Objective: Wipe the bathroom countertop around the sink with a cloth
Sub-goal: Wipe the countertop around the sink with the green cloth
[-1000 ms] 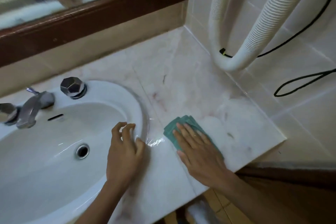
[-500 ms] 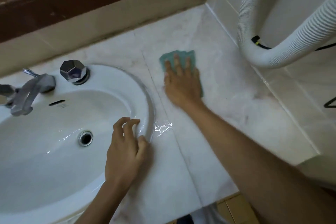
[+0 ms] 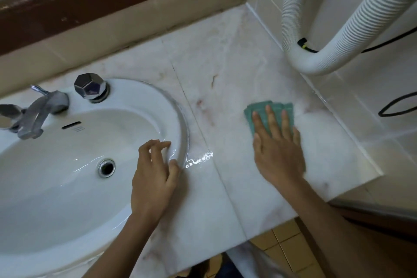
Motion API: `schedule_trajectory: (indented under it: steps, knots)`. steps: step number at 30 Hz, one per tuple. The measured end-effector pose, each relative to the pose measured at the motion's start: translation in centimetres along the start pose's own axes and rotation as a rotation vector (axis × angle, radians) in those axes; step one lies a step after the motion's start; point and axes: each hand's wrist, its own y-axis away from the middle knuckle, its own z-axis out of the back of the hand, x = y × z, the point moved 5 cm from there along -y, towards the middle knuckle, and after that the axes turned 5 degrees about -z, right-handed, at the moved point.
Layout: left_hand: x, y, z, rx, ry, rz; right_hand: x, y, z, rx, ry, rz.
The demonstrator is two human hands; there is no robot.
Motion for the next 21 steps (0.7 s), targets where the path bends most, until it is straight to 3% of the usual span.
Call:
schedule_trajectory:
  steps: [4,9,13,17,21]
  knots:
    - [0.1,0.0,0.1,-0.006,0.045,0.013,6.1,1.2,-0.8,-0.009,-0.08,-0.084]
    - [0.2,0.2,0.3,-0.01,0.133,0.046,11.7,14.4,-2.6,0.087,-0.087,0.315]
    - [0.5,0.6,0.5,-0.025,0.171,0.071,4.9,16.3,-2.2,0.165,-0.022,0.493]
    - [0.7,0.6,0.4,-0.035,0.174,0.1,-3.3,9.3,-0.3,0.1,0.02,0.205]
    - [0.8,0.9,0.6,-0.06,0.189,0.099,-2.5,2.9,0.5,0.066,-0.011,-0.081]
